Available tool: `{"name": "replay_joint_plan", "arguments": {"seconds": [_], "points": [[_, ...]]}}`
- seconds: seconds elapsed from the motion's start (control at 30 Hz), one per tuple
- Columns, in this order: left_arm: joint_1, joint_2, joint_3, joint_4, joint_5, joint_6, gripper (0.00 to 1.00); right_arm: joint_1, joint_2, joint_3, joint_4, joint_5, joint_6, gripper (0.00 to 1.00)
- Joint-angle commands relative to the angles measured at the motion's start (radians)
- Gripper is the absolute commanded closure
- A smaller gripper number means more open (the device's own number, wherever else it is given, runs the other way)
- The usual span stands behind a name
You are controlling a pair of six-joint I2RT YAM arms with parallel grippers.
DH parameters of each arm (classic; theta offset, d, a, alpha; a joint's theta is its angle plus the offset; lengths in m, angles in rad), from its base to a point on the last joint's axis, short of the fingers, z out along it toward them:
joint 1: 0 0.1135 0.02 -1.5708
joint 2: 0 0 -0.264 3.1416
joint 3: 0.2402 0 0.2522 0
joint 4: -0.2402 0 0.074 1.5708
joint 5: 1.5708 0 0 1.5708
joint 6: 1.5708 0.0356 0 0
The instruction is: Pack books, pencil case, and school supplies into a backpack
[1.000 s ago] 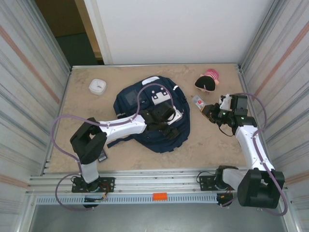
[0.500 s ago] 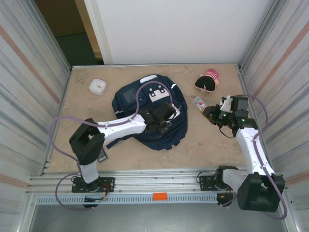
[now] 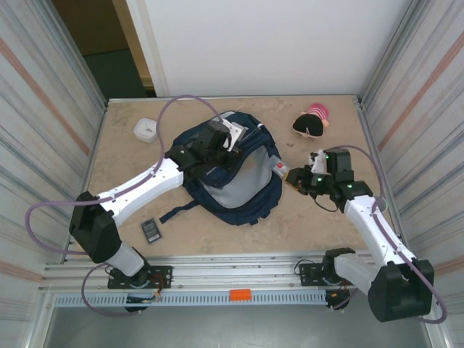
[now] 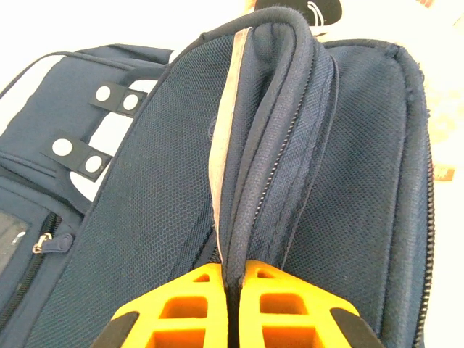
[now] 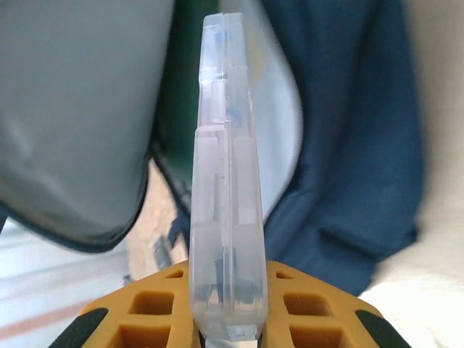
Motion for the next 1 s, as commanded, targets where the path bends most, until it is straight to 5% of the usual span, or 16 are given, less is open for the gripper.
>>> {"name": "replay_joint_plan", "arguments": {"seconds": [0.0,0.23,0.5,0.67,0.87,0.97], "points": [[0.036,-0.044,0.044,0.116,0.099,-0.07,1.0,0.111,0.044,-0.036,0.198,0.048,0.13,0.84],[0.046,-0.045,0.048,0.136,0.129,-0.078,1.0,0.266,0.287,-0.019,0.607,0.213,0.341,0.84],[0.048,-0.06,0.04,0.144,0.141,-0.093,1.0,0.341,0.574,0.118,0.668,0.378,0.49,0.85],[0.047,-0.063,0.032,0.158,0.148,-0.101,1.0,0.367,0.674,0.185,0.73,0.373,0.51,0.82],[0.054,-0.056,0.025,0.188,0.157,-0.123,1.0,0.401,0.744,0.233,0.753,0.333,0.51,0.72],[0.056,-0.053,0.025,0.189,0.154,-0.126,1.0,0.4,0.727,0.2,0.744,0.331,0.514,0.58]]}}
